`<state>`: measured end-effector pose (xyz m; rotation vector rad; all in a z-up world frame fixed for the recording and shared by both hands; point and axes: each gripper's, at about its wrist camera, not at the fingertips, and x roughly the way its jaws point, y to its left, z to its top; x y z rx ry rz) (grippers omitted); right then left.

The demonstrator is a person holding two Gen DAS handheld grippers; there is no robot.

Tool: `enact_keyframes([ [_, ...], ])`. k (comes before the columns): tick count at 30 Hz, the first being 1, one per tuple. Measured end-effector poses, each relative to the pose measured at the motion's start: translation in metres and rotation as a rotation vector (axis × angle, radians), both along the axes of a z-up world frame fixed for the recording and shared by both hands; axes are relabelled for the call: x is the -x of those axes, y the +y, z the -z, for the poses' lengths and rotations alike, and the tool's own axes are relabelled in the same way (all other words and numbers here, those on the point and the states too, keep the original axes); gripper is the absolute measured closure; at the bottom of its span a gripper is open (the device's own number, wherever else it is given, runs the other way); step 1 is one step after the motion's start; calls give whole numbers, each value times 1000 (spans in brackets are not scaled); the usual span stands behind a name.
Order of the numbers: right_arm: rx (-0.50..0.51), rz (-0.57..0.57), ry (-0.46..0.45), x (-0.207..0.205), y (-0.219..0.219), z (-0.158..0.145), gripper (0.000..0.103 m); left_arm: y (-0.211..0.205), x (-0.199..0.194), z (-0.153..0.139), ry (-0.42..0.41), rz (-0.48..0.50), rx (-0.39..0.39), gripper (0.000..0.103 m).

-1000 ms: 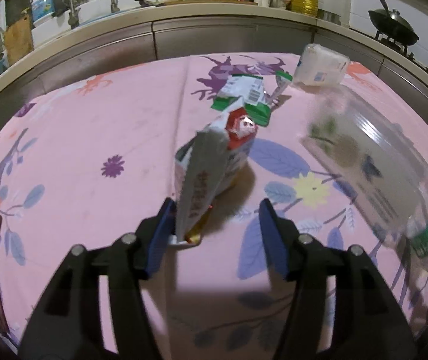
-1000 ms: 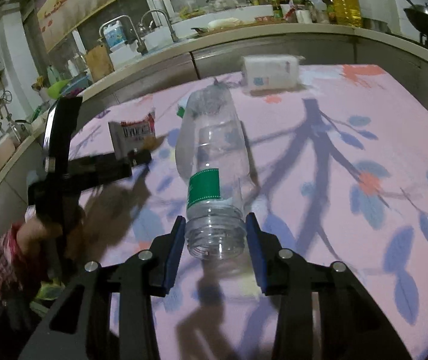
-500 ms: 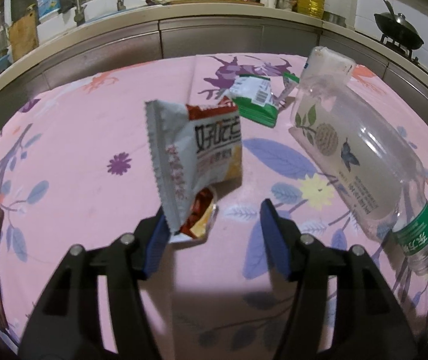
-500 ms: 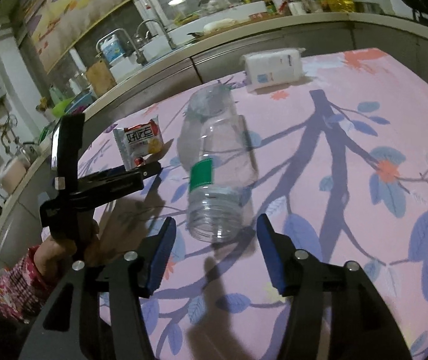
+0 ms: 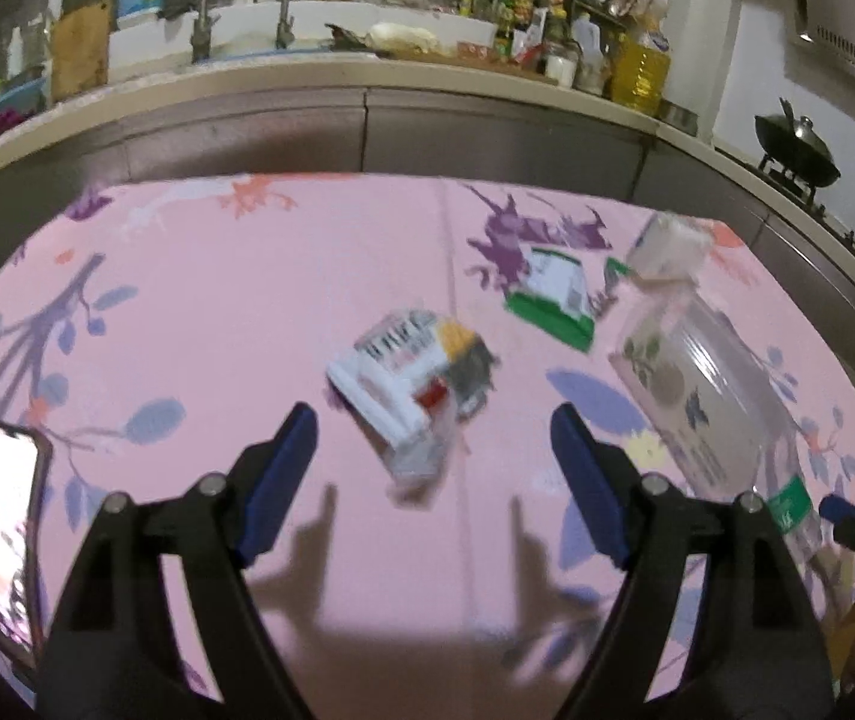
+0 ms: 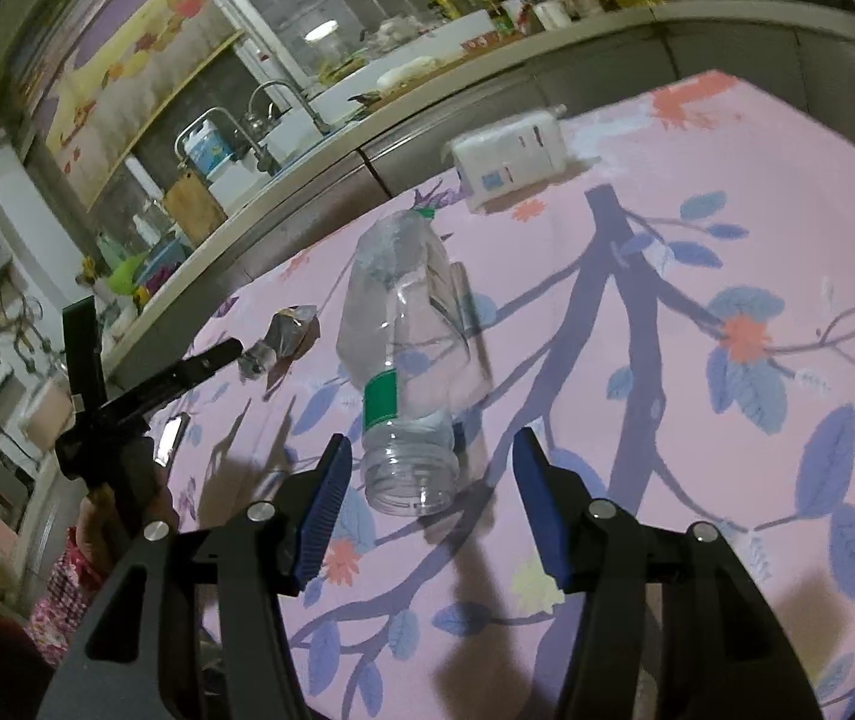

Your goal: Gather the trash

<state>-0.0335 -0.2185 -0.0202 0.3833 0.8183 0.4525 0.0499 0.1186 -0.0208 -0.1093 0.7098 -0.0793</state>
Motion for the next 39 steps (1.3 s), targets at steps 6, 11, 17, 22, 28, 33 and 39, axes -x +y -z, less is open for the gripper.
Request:
enact_keyframes([
  [6, 5, 3, -22, -2, -2, -11, 49, 16, -8, 2, 19, -41, 8, 26],
  [11, 3, -26, -57, -6, 7, -23, 49, 21, -6, 13, 54, -45, -7, 26],
  [17, 81, -57, -65, -6, 26, -20, 49, 10, 2, 23, 99, -15, 12, 26],
  [22, 89, -52, -33, -6, 25, -10, 49, -5, 11, 24, 84, 11, -53, 26],
  [28, 92, -54, 0, -7, 24, -1, 49, 11, -3, 19, 75, -30, -66, 26],
  [33, 94, -59, 3, -7, 26, 1, 49, 21, -15, 17, 86, -37, -61, 26],
  [39, 100, -69, 19, -9, 30, 4, 49, 27, -17, 18, 92, -55, -33, 26],
])
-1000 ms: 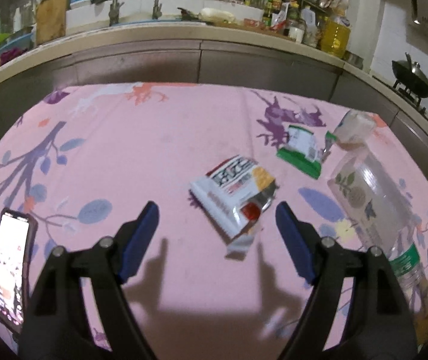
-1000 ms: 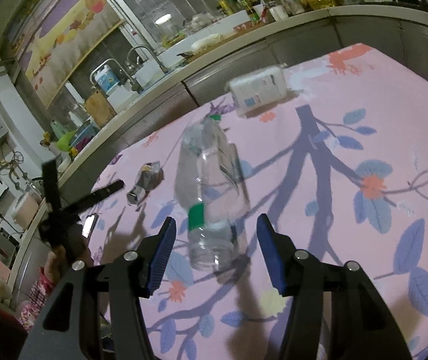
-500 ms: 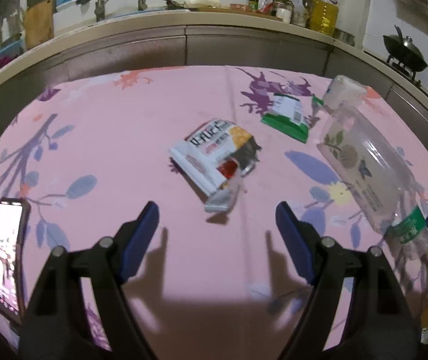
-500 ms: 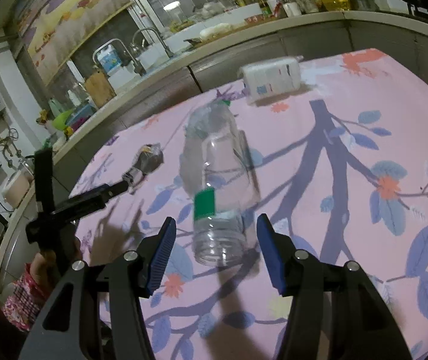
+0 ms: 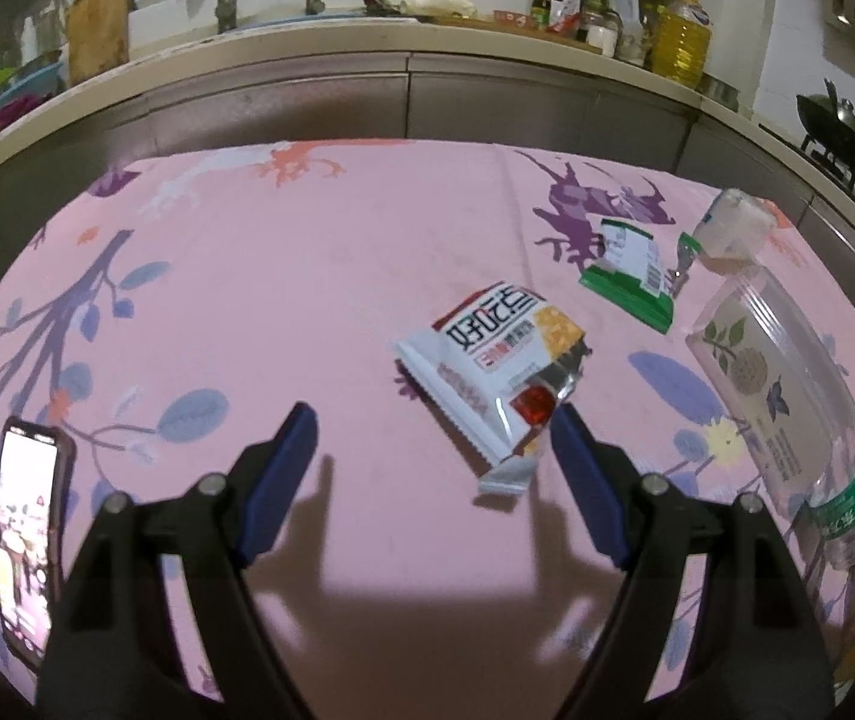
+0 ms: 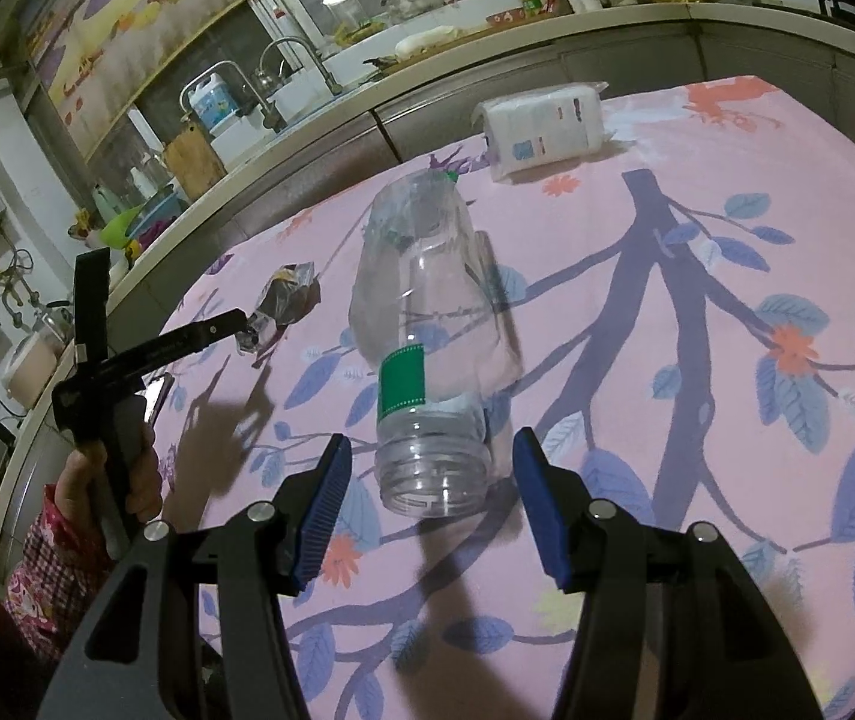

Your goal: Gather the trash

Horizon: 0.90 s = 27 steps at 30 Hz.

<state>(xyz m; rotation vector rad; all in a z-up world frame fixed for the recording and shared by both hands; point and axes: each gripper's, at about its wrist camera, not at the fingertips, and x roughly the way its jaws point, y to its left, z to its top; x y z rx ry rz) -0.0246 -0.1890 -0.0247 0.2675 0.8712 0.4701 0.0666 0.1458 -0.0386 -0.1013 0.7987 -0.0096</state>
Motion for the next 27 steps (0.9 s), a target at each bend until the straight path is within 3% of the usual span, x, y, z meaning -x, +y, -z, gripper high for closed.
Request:
enact_keyframes([
  [5, -59, -67, 27, -3, 10, 1, 49, -3, 14, -11, -30, 19, 24, 26],
  [11, -41, -143, 26, -4, 31, 2, 49, -18, 22, -20, -54, 58, 2, 26],
  [16, -25, -103, 18, -2, 22, -1, 49, -17, 6, -11, -32, 56, -41, 26],
  [23, -39, -79, 28, -2, 18, -2, 48, -22, -25, -1, -4, 125, -109, 23],
  [27, -20, -69, 33, -5, 24, -3, 44, -25, -36, 3, 1, 138, -124, 18],
])
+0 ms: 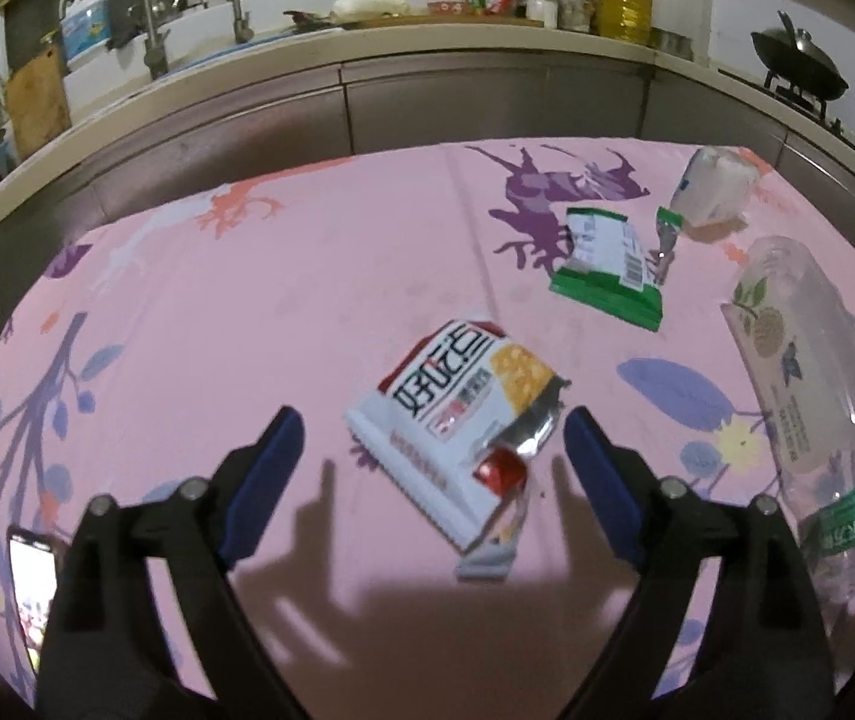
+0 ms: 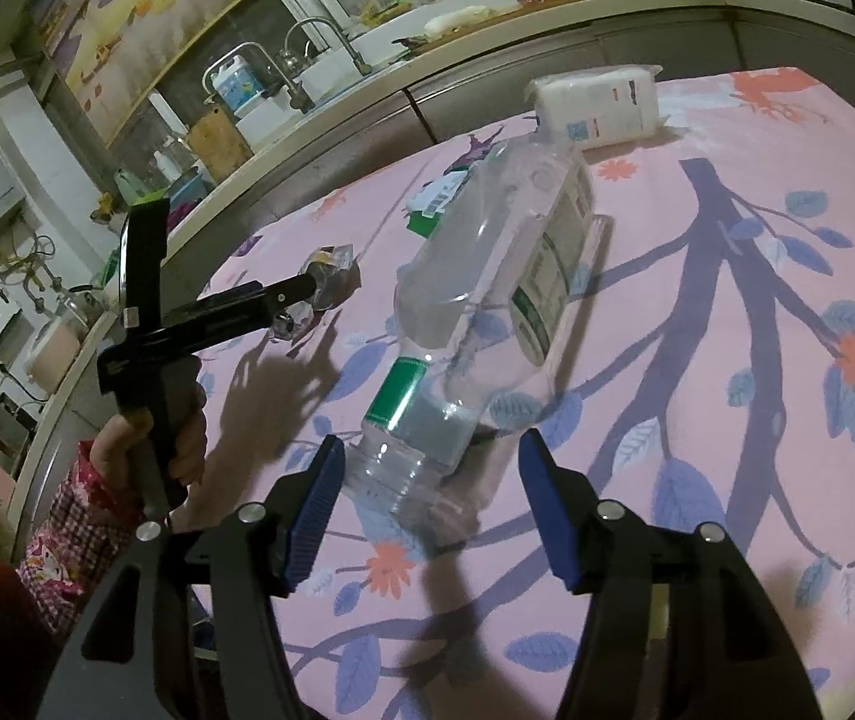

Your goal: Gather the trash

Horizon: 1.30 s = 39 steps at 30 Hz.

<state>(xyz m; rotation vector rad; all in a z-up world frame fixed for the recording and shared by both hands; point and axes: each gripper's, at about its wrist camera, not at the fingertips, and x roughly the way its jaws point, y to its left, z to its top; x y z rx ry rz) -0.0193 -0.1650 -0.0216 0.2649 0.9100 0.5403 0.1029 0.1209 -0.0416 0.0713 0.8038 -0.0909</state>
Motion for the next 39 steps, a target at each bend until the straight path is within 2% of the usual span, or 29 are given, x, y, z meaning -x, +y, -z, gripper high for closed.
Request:
enact_keyframes([
  [7, 79, 1, -9, -7, 15, 0, 43, 1, -8, 8, 21, -30, 26, 18],
  [10, 131, 75, -37, -10, 5, -2, 43, 1, -8, 10, 24, -37, 28, 18],
  [14, 88, 119, -24, -13, -11, -4, 43, 2, -8, 13, 25, -43, 39, 18],
  [26, 103, 89, -12, -11, 0, -2, 42, -2, -10, 18, 37, -47, 26, 18],
  [35, 171, 61, -12, -25, 10, 3, 42, -2, -14, 23, 64, -39, 32, 18],
  [36, 180, 63, -6, -28, 11, 5, 42, -2, -14, 23, 64, -35, 33, 19],
  [39, 166, 73, 7, -37, 9, 11, 43, -6, -12, 23, 51, -19, 31, 34],
])
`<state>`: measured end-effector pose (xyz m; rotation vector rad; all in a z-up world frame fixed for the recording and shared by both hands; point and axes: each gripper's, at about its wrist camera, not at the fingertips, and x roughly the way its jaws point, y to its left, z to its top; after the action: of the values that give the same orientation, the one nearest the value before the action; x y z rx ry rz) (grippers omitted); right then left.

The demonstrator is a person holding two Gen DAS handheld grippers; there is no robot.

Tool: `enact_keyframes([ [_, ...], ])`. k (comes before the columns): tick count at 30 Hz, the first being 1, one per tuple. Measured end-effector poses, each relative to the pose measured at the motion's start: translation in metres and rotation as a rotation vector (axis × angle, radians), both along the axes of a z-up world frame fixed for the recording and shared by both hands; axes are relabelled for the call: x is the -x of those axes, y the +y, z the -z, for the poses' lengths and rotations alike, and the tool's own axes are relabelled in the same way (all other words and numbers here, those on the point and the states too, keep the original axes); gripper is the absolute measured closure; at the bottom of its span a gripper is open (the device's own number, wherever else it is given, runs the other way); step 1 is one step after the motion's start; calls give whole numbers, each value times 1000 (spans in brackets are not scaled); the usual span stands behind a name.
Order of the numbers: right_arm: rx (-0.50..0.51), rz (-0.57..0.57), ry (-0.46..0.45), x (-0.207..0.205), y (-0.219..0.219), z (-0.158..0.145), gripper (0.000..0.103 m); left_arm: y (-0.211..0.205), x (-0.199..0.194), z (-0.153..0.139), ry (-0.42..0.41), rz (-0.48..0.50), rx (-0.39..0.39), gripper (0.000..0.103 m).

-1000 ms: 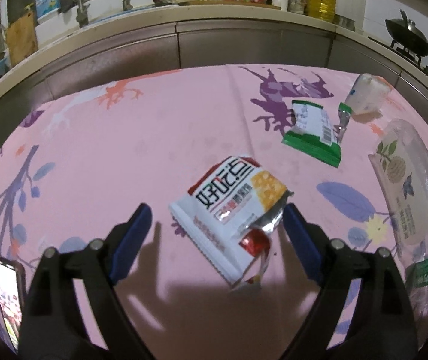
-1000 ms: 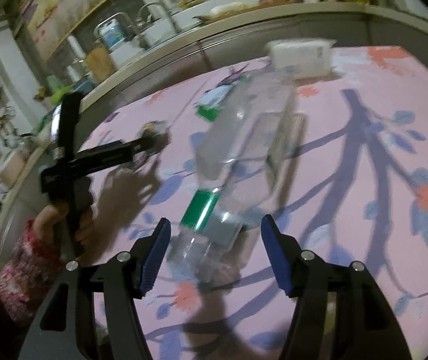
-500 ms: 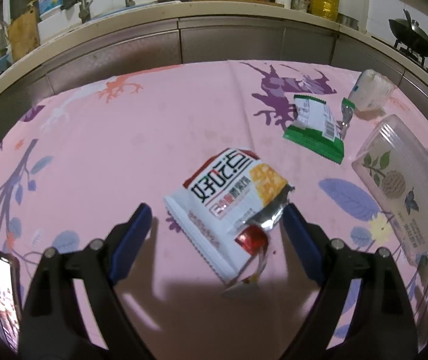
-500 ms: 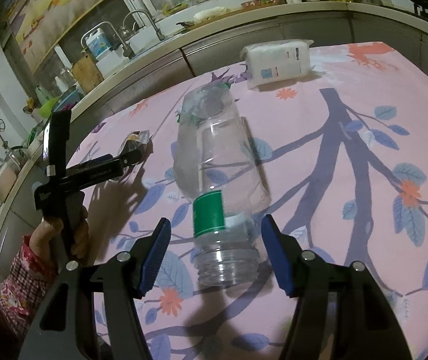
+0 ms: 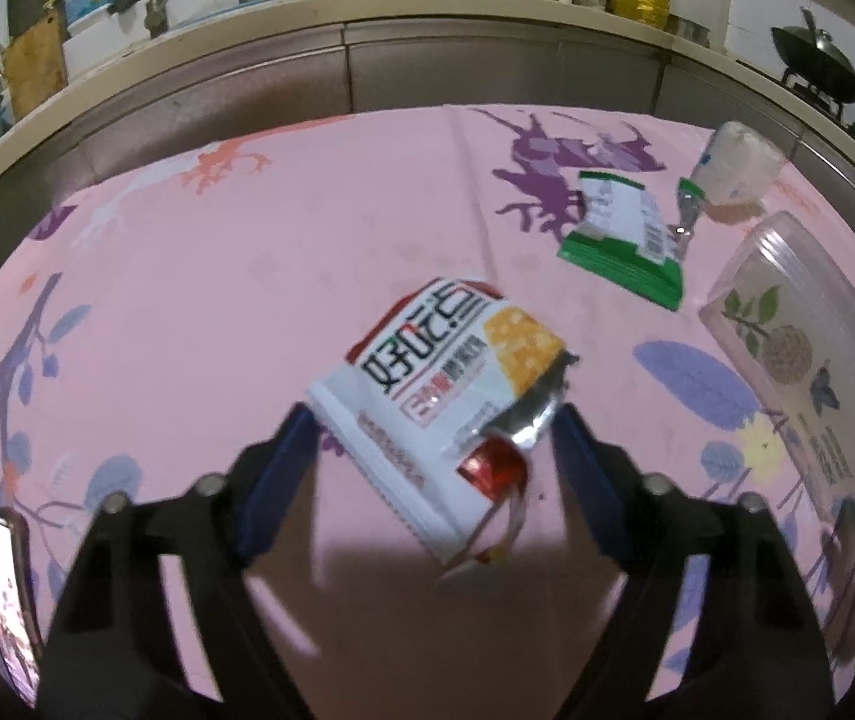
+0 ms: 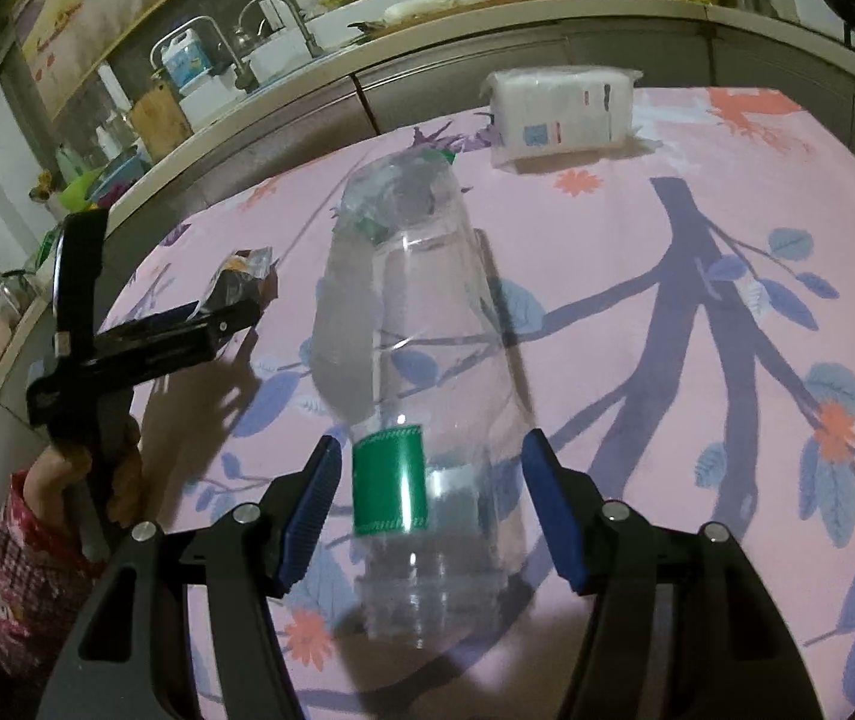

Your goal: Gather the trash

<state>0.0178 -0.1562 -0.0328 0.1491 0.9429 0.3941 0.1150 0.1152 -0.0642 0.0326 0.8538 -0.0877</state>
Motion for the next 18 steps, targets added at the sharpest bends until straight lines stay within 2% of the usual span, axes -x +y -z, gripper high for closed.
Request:
enact_keyframes([
  [1, -1, -2, -5, -1, 0, 1, 45, -1, 1, -1, -8, 6, 0, 45],
  [2, -4, -10, -13, -1, -1, 1, 52, -3, 2, -1, -14, 13, -2, 53],
  [3, -6, -18, -8, -2, -1, 2, 65, -6, 3, -1, -15, 21, 0, 59],
  [4, -4, -19, -3, -1, -2, 2, 65, -8, 4, -2, -13, 27, 7, 72],
  [5, -8, -16, -3, 1, -3, 2, 65, -10, 5, -3, -10, 30, 9, 75],
  [8, -46, -17, 2, 7, -12, -1, 65, -18, 11, -6, -10, 36, 12, 82],
  [11, -104, -21, -1, 17, -24, -8, 65, -21, 19, -14, -21, 42, 30, 84],
  [18, -360, 3, 49, 28, -62, -19, 65, -42, 41, -47, -91, 82, 53, 86],
])
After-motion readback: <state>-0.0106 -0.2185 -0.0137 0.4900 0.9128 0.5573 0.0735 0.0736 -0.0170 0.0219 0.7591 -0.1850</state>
